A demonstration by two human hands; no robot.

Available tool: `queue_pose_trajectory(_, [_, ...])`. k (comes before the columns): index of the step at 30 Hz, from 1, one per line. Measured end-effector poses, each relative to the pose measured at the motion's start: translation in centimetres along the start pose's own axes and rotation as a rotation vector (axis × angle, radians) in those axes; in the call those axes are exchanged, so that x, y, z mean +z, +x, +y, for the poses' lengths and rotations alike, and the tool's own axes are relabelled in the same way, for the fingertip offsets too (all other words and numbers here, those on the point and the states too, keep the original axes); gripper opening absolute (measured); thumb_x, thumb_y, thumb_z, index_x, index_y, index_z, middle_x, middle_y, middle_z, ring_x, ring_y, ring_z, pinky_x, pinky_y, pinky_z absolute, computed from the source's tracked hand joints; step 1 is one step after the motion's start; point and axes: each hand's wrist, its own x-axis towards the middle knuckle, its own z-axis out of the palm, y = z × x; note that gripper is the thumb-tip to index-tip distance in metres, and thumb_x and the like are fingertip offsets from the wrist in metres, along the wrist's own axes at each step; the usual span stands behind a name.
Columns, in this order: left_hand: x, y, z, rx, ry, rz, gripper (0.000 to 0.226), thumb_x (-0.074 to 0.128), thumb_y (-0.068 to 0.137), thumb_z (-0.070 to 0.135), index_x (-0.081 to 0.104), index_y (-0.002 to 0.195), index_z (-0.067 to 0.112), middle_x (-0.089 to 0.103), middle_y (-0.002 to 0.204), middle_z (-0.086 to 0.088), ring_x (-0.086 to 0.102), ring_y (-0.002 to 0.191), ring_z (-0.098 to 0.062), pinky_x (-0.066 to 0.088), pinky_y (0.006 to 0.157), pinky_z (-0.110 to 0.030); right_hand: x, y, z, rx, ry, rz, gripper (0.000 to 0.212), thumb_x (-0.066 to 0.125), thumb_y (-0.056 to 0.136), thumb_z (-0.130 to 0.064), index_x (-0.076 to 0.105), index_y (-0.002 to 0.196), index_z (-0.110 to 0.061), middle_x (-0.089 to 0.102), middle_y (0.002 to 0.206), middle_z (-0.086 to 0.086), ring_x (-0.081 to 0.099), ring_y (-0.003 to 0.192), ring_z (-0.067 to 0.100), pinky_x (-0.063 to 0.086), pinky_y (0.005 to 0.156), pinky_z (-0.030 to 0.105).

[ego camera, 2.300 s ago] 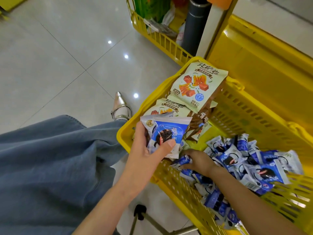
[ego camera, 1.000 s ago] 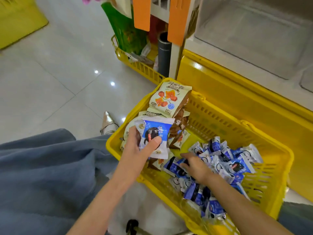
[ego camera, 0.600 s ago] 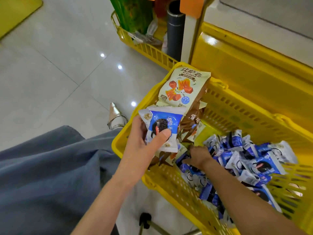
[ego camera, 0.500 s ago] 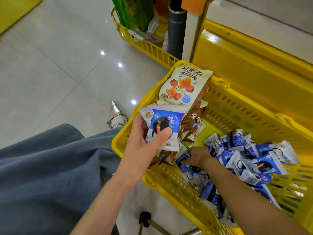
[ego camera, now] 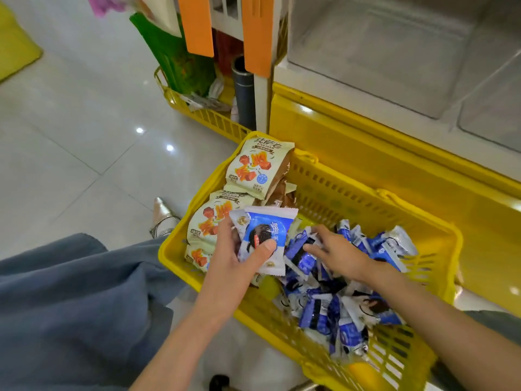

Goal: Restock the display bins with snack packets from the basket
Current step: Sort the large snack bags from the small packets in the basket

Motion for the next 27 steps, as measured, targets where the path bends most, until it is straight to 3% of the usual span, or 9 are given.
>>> queue_pose_trajectory(2, [1.0,-0.4,-0.2,-0.014,0.008,-0.05,0.041,0.068,0.075,0.033,0.044,0.108,0.042,0.064,0.097,0.031,0.059,0.092,0.013,0.046,0.069,-0.004,-2.5,-2.1,0.9,0.008,-0.016,0.078,0.049,0.041,0.096,-0.041,0.034,0.137,-0.014,0.062,0.115,0.008,0.061,0.083,0.004,0.047,0.073,0.019])
queue_pose_trajectory(4, [2.0,-0.7,-0.6,-0.02,0.002,-0.1,0.043,0.071,0.074,0.035,0.045,0.108,0.039,0.065,0.1,0.026,0.061,0.095,0.008,0.047,0.073,-0.007,-4.7,-4.1,2.2,0.039,-0.054,0.138,0.048,0.041,0.097,-0.039,0.038,0.136,-0.012,0.064,0.111,0.009,0.059,0.074,0.005,0.042,0.065,0.012])
queue_pose_trajectory(7, [3.4,-0.8,-1.0,-0.018,0.033,-0.166,0.043,0.07,0.074,0.038,0.047,0.11,0.037,0.065,0.105,0.019,0.062,0.102,-0.004,0.051,0.085,-0.023,-7.3,-6.4,4.4,0.135,-0.176,0.102,0.048,0.044,0.096,-0.04,0.042,0.135,-0.012,0.052,0.134,0.007,0.057,0.113,0.022,0.042,0.09,0.028])
queue_pose_trajectory(11, [4.4,-0.9,-1.3,-0.035,0.048,-0.233,0.04,0.069,0.077,0.044,0.046,0.11,0.048,0.063,0.109,0.023,0.059,0.107,0.0,0.05,0.09,-0.02,-7.8,-8.2,6.6,0.177,-0.39,-0.046,0.042,0.055,0.093,-0.034,0.047,0.13,-0.016,0.053,0.133,0.007,0.05,0.119,0.022,0.042,0.094,0.031])
queue_pose_trajectory(16, [5.2,-0.6,-2.0,-0.124,0.063,-0.217,0.062,0.068,0.063,0.057,0.043,0.118,0.039,0.063,0.103,0.028,0.059,0.101,0.007,0.047,0.076,-0.006,-6.4,-8.6,7.4,0.208,-0.619,0.128,0.052,0.056,0.091,-0.014,0.035,0.138,-0.016,0.046,0.138,0.006,0.046,0.124,0.021,0.041,0.099,0.03])
queue_pose_trajectory(18, [5.5,-0.6,-2.2,-0.162,0.108,-0.216,0.066,0.067,0.059,0.062,0.044,0.116,0.04,0.063,0.105,0.025,0.059,0.099,0.008,0.048,0.074,-0.008,-5.9,-8.9,6.0,0.143,-0.481,0.218,0.051,0.056,0.093,-0.026,0.035,0.138,-0.018,0.047,0.136,0.003,0.049,0.119,0.018,0.042,0.097,0.028])
queue_pose_trajectory(22, [7.0,-0.4,-2.9,-0.26,0.23,-0.312,0.074,0.071,0.067,0.053,0.038,0.128,0.028,0.057,0.117,0.015,0.056,0.103,0.007,0.045,0.082,-0.014,-4.3,-9.7,-0.7,-0.004,0.288,0.157,0.054,0.038,0.081,-0.064,0.038,0.127,-0.037,0.053,0.124,-0.01,0.056,0.096,-0.002,0.045,0.081,0.015])
queue_pose_trajectory(25, [8.3,-0.6,-4.3,-0.305,0.301,-0.397,0.051,0.07,0.081,0.024,0.037,0.12,0.025,0.054,0.107,0.012,0.05,0.079,0.024,0.04,0.064,0.0,-2.8,-9.9,-2.5,-0.063,0.277,0.053,0.04,0.056,0.083,-0.054,0.048,0.117,-0.034,0.057,0.119,-0.011,0.057,0.102,0.001,0.046,0.084,0.014])
queue_pose_trajectory(27, [8.6,-0.8,-5.2,-0.357,0.289,-0.434,0.047,0.066,0.084,0.032,0.037,0.122,0.03,0.053,0.115,0.016,0.049,0.086,0.026,0.04,0.068,0.002,-2.9,-9.7,-1.7,-0.03,0.217,0.046,0.044,0.063,0.084,-0.045,0.057,0.118,-0.018,0.059,0.12,-0.006,0.057,0.105,0.009,0.043,0.086,0.022])
